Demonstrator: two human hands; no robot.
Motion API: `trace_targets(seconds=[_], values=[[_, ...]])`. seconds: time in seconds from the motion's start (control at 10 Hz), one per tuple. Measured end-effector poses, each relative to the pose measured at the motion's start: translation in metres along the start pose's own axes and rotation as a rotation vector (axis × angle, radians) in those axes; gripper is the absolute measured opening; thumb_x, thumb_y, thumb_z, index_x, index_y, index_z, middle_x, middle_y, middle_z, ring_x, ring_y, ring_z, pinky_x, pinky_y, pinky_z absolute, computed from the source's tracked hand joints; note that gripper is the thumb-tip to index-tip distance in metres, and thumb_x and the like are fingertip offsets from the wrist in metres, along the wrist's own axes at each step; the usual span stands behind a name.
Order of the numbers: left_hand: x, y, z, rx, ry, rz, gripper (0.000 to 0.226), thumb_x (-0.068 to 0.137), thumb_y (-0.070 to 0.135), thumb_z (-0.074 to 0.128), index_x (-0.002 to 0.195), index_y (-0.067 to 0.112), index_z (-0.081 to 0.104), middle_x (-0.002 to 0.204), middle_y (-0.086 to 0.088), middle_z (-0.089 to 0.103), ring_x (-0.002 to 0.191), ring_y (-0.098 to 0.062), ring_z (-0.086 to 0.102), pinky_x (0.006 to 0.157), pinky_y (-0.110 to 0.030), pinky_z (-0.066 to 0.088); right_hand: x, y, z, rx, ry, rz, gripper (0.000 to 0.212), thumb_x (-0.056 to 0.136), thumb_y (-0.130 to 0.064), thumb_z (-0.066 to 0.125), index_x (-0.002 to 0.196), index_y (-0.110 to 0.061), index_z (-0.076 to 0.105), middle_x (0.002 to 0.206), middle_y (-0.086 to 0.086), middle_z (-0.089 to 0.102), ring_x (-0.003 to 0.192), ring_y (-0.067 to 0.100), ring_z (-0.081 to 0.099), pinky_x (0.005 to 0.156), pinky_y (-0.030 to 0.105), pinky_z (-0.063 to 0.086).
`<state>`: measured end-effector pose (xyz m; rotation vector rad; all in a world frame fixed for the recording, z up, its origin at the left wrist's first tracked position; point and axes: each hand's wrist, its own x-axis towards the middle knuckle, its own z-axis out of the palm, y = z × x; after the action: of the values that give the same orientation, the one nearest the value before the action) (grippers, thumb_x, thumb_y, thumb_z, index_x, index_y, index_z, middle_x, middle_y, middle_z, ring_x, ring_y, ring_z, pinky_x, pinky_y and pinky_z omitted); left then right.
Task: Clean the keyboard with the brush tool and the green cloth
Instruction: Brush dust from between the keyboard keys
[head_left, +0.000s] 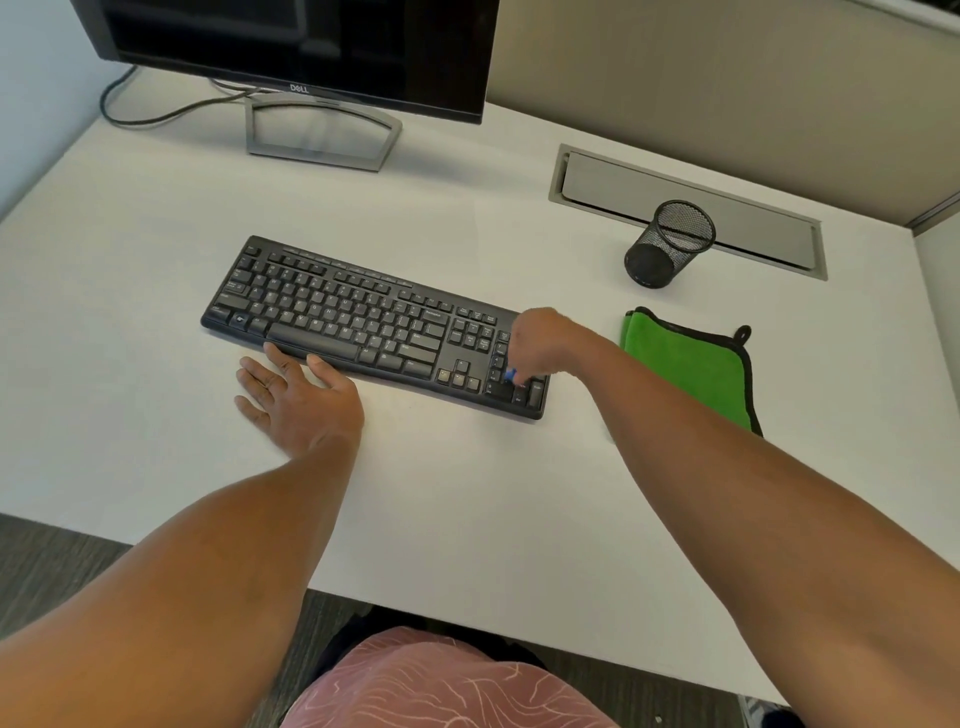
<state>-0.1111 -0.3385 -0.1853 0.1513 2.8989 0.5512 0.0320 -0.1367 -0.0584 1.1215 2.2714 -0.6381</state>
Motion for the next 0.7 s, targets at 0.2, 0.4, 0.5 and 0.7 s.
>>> trace_targets(seconds=[0.2, 0.4, 0.5, 0.7], values=[[0.000, -0.001, 0.000, 0.006, -0.003, 0.003, 0.065, 0.104, 0.045, 0.012, 0.162, 0.018, 0.003, 0.169, -0.012, 0.001, 0.156, -0.024, -0.005, 0.125, -0.046, -0.006, 0.003, 0.003, -0.012, 0.202, 0.124, -0.020, 0.007, 0.078, -0.008, 0.068, 0.077, -0.009, 0.061, 0.074, 0.007, 0.056, 0.065, 0.020, 0.049, 0.062, 0.030, 0.049], [0.000, 0.000, -0.001, -0.002, -0.006, 0.004, 0.065, 0.104, 0.046, 0.013, 0.162, 0.018, 0.004, 0.169, -0.012, 0.001, 0.156, -0.024, -0.005, 0.125, -0.046, -0.006, 0.004, 0.003, -0.006, 0.095, 0.103, 0.019, 0.025, 0.086, -0.008, 0.061, 0.066, -0.010, 0.047, 0.066, 0.001, 0.046, 0.056, 0.013, 0.042, 0.047, 0.023, 0.034], [-0.001, 0.000, -0.001, 0.002, -0.002, 0.003, 0.065, 0.105, 0.045, 0.013, 0.162, 0.018, 0.004, 0.169, -0.012, 0.002, 0.156, -0.024, -0.004, 0.125, -0.045, -0.006, -0.001, 0.002, -0.010, 0.162, -0.154, -0.001, 0.025, 0.071, -0.013, 0.081, 0.093, -0.009, 0.069, 0.088, 0.006, 0.067, 0.077, 0.021, 0.060, 0.072, 0.029, 0.053], [-0.001, 0.000, -0.001, 0.004, -0.001, 0.005, 0.064, 0.105, 0.045, 0.013, 0.162, 0.018, 0.004, 0.169, -0.012, 0.002, 0.156, -0.024, -0.005, 0.125, -0.045, -0.006, 0.009, 0.002, -0.018, 0.192, 0.132, -0.008, 0.005, 0.082, -0.007, 0.063, 0.078, -0.007, 0.062, 0.081, 0.008, 0.058, 0.078, 0.023, 0.052, 0.056, 0.027, 0.041]])
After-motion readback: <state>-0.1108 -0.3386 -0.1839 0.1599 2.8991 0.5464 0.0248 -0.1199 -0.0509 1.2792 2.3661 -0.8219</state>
